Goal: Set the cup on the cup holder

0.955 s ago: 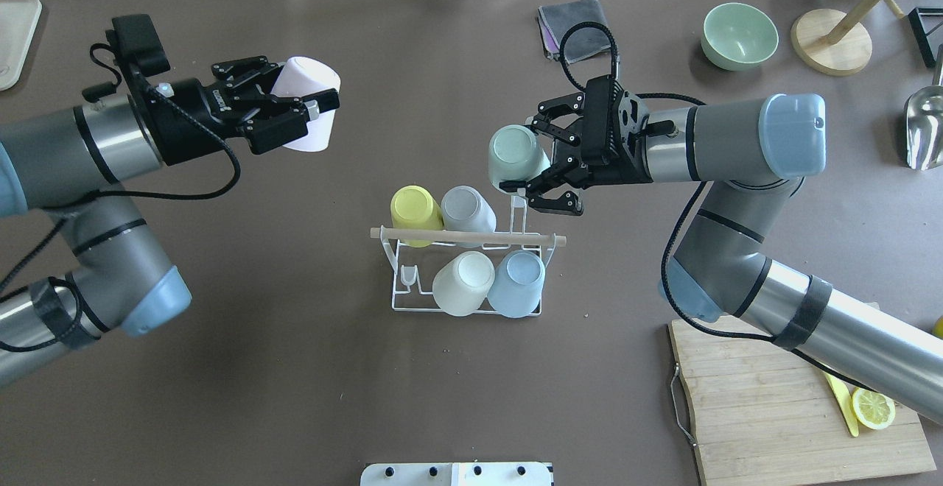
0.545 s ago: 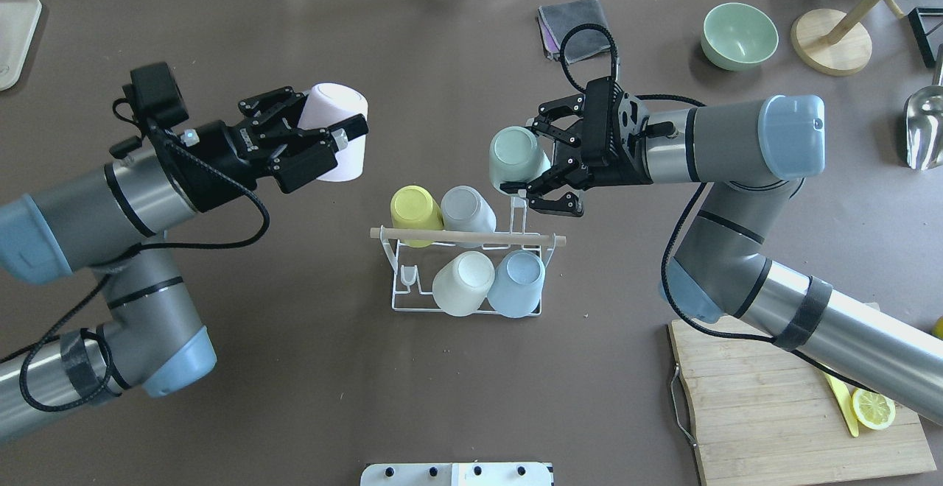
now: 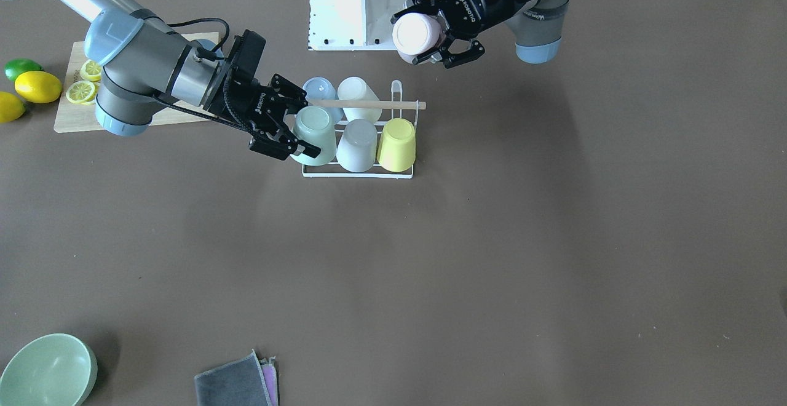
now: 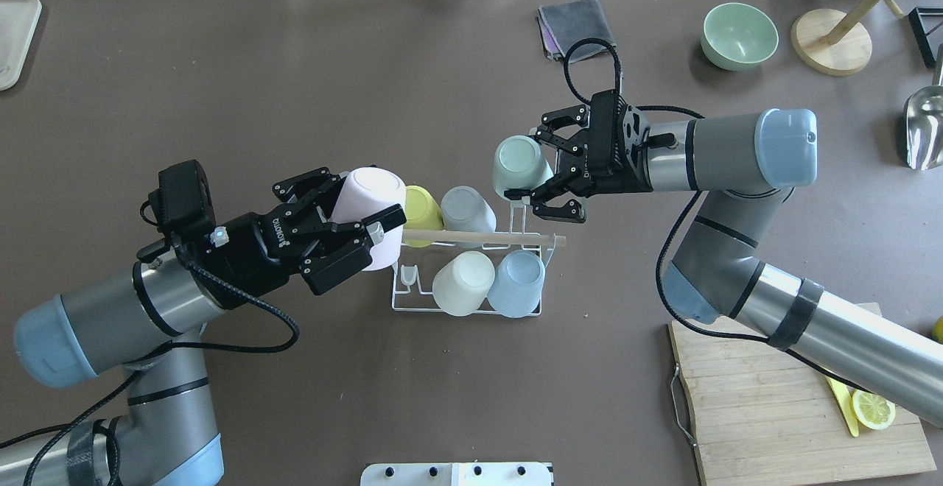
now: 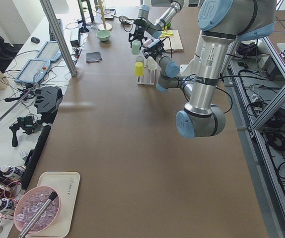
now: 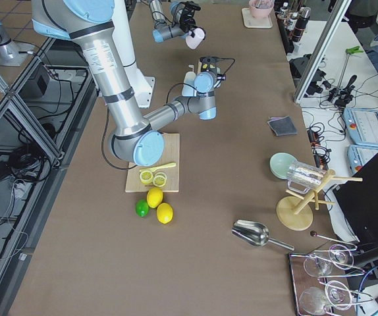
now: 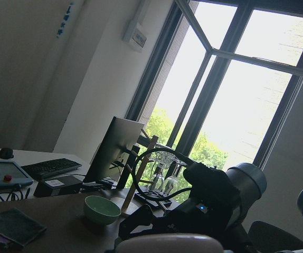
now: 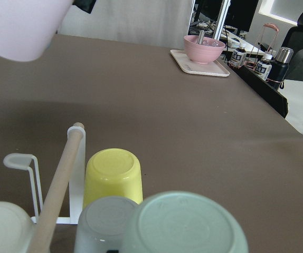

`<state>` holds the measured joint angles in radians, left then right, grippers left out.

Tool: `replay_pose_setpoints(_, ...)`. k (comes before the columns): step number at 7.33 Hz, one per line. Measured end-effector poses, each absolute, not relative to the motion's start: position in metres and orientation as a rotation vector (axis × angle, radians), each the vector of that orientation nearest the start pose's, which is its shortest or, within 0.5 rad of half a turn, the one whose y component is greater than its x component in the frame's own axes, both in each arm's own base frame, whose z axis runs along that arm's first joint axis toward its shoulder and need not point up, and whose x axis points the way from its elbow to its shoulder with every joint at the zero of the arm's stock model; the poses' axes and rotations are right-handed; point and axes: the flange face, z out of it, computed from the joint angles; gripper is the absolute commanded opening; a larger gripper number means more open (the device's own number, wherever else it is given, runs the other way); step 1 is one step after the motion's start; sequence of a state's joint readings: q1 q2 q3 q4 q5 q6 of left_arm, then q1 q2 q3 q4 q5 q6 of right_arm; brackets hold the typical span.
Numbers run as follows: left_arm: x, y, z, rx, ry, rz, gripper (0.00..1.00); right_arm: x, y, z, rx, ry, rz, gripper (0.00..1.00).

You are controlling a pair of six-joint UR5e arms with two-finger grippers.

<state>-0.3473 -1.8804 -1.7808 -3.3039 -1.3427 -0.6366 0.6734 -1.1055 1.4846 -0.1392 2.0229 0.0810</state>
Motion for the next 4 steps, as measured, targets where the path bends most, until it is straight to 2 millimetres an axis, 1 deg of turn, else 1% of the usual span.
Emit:
replay_pose_setpoints(1,0.404,-0.299,0.241,1.426,1.705,0.095,0.00,-0.428,-0.456,0.278,1.490,-1.183,-0.971,0.00)
replay_pose_setpoints(2,0.413,-0.287,0.247,1.412,1.701,0.128,0.00,-0.428,-0.456,0.277,1.490,-1.187,-0.970,0.00)
replay_pose_setpoints(3,0.420,-0.277,0.249,1.403,1.702,0.153,0.00,-0.428,-0.455,0.277,1.490,-1.188,-0.969,0.00)
replay_pose_setpoints(4,0.425,-0.272,0.249,1.398,1.706,0.165,0.00,-0.428,-0.455,0.278,1.488,-1.188,-0.969,0.00)
